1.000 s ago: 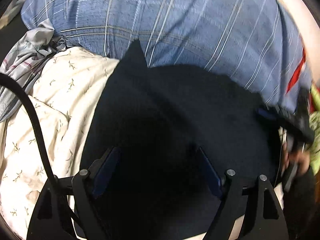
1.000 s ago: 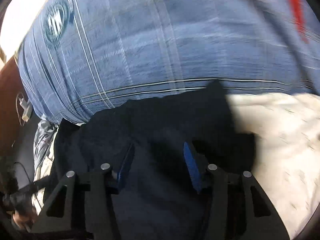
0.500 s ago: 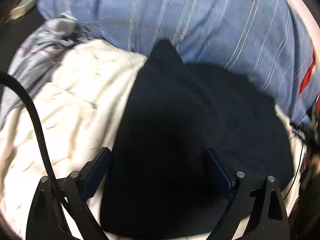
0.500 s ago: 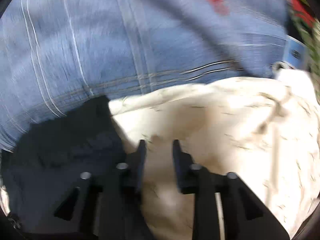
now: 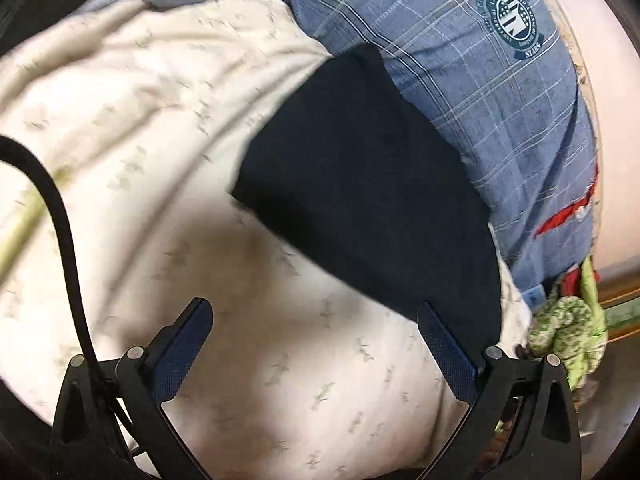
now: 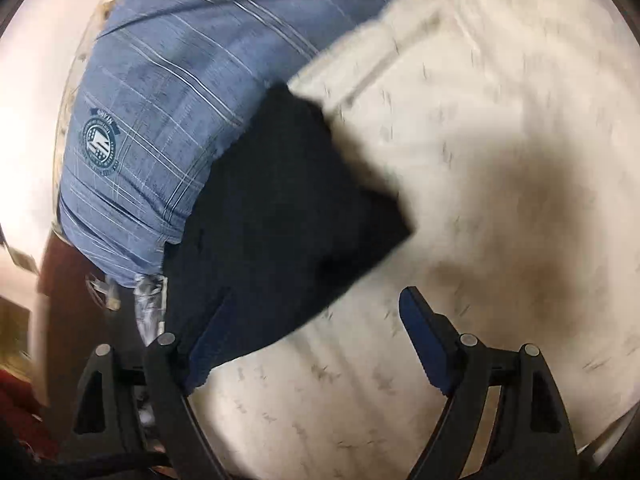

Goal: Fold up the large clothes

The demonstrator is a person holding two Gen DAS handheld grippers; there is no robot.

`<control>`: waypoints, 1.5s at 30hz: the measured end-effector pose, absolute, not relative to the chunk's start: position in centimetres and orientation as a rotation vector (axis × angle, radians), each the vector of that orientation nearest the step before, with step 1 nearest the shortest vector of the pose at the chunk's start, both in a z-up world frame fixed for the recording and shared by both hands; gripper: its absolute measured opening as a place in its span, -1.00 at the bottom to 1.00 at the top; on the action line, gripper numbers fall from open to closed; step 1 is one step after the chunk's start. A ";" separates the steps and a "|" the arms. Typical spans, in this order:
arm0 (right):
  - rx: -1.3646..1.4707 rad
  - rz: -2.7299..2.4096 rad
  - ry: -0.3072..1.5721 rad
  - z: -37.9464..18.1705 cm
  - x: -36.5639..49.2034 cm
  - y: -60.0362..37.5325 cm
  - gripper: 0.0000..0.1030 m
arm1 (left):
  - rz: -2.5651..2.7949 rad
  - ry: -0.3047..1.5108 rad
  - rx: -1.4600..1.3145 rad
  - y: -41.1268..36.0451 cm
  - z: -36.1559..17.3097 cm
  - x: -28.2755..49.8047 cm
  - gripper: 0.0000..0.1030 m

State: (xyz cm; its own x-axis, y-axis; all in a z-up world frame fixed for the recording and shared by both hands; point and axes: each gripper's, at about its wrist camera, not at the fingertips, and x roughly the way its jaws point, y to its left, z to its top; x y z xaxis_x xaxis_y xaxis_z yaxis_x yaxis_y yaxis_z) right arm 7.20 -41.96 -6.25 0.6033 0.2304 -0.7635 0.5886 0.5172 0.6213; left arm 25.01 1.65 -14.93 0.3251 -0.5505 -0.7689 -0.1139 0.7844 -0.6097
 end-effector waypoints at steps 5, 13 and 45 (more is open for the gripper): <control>1.075 -0.253 0.930 -8.0 9.8 -41.3 0.62 | -0.310 1.186 -0.641 -0.2 -15.7 27.0 0.98; 1.093 -0.257 0.912 -10.0 13.0 -42.1 0.68 | -0.266 1.157 -0.716 -0.7 -17.1 32.3 0.98; 0.682 -0.264 0.779 -2.9 12.1 -39.2 -0.88 | -0.224 0.989 -0.527 0.4 -12.8 31.0 -0.76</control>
State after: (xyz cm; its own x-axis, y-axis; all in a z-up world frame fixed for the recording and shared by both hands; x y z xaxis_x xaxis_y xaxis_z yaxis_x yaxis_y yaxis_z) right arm 12.12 -39.16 -2.92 0.6927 0.0248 -0.7208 0.4576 0.7574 0.4658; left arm 31.01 0.43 -12.79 0.5390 -0.4119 -0.7347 -0.0548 0.8533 -0.5186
